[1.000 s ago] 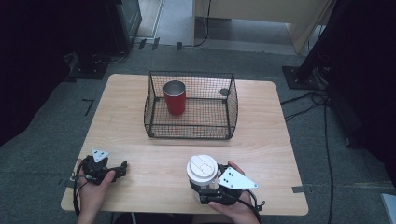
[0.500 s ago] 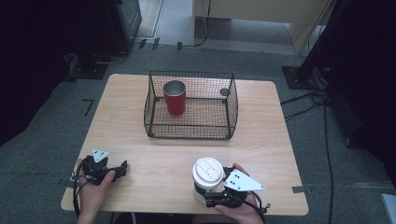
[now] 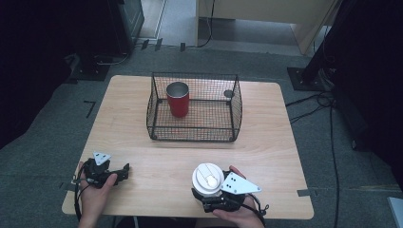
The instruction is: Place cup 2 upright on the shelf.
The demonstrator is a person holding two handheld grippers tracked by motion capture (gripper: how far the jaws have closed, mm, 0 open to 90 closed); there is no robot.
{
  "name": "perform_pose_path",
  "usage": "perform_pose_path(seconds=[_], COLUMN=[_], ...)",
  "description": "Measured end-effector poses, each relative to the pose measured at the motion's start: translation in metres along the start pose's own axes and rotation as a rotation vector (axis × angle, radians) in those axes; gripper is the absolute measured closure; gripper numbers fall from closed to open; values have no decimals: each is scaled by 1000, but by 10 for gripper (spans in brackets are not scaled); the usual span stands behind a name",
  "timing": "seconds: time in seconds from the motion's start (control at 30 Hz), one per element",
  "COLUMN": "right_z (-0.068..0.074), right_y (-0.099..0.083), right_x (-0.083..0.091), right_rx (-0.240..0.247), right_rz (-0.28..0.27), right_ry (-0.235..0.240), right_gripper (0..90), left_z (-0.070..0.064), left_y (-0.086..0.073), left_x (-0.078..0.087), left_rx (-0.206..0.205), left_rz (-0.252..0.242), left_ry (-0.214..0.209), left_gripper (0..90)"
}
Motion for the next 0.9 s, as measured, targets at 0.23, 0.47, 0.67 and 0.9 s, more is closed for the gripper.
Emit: perform_pose_path(seconds=[0.23, 0.47, 0.67, 0.9], right_z=[-1, -2, -5, -8], right_y=[-2, 0, 1, 11], right_x=[-2, 1, 3, 7], right_rx=[-14, 18, 12, 10], right_rz=[16, -11, -30, -66], right_ry=[-9, -38, -57, -72], right_gripper=[86, 152, 155, 156], left_z=[0, 0, 0, 0], left_y=[0, 0, 0, 0], left_x=[0, 0, 0, 0], left_rx=[0, 0, 0, 0], left_rz=[0, 0, 0, 0], left_ry=[-1, -1, -1, -1], left_gripper=[23, 23, 23, 23])
Point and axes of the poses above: each handheld gripper's, and its own axes: x roughly backward along the jaws, y roughly out of its top, z roughly to its left, the point moved 8 cm from there along -x, roughly forward along the jaws, and after that the axes turned 5 degrees about -x, right-handed, at the moved point
